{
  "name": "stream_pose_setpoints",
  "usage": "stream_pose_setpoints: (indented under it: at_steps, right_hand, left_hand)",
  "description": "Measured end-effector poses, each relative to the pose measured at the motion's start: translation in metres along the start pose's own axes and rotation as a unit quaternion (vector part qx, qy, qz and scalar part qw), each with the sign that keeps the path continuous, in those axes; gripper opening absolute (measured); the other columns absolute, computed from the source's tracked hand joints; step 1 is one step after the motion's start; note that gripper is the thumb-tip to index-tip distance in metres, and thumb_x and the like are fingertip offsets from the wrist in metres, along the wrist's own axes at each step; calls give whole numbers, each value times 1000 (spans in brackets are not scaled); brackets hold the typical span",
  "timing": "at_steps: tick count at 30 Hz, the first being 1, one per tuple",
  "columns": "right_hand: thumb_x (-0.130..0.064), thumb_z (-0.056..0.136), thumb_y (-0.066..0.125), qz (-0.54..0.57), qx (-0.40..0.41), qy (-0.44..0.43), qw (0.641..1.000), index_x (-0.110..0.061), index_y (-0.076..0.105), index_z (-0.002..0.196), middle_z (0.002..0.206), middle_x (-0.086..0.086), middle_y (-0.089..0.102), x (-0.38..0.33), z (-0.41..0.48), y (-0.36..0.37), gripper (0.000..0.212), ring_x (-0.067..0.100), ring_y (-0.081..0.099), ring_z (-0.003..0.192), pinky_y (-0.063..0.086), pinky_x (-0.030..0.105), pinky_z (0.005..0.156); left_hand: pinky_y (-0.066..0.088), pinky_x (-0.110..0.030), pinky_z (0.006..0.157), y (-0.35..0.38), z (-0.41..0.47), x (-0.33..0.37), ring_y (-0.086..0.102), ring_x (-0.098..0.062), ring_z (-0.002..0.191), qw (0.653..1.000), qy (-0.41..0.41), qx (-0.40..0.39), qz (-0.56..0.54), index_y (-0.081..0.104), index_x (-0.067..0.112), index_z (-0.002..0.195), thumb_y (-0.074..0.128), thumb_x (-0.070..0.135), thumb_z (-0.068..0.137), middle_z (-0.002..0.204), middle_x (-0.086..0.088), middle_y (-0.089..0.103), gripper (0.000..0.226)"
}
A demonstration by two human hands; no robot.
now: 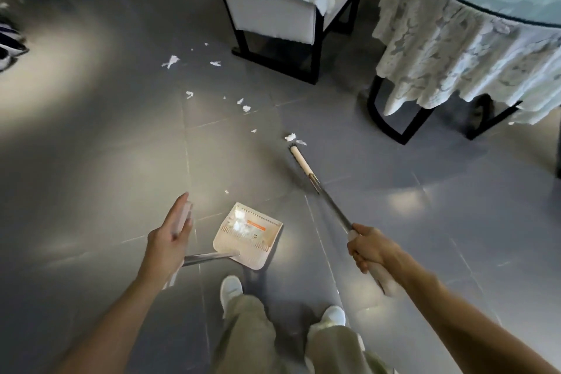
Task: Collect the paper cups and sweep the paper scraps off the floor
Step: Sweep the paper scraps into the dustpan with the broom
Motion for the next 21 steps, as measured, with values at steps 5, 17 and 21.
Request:
stream_pose_setpoints:
  at_steps: [5,17,21]
  right_hand:
    - [3,85,46,-49,-9,-10,999,-8,45,134,67,12,53,-45,21,89,50,15,47,38,43,23,39]
    - [-12,90,52,-188,-59,-51,979,-11,53,119,80,4,58,-181,64,278,29,14,57,67,54,24,74]
    - [-12,91,51,-182,-150,-36,971,-25,52,88,78,-6,48,-183,51,314,13,5,54,64,48,9,61]
  left_hand:
    - [42,-32,89,-54,24,-58,56,-17,105,998,-44,31,-23,37,34,143,46,24,98,126,7,53,47]
    - [40,-42,99,-144,162,-149,55,-36,110,996,-85,-32,-22,29,42,144,42,24,100,132,-10,52,49]
    - [44,-40,86,-149,184,-155,57,-40,92,996,-77,-35,-33,34,44,141,45,21,99,95,-16,60,50]
Point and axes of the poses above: each hand's wrist, its own z-axis towards the middle knuckle, its own y-axis out of the palm, x = y × z, the point moved 4 cm from there along z, towards the middle knuckle
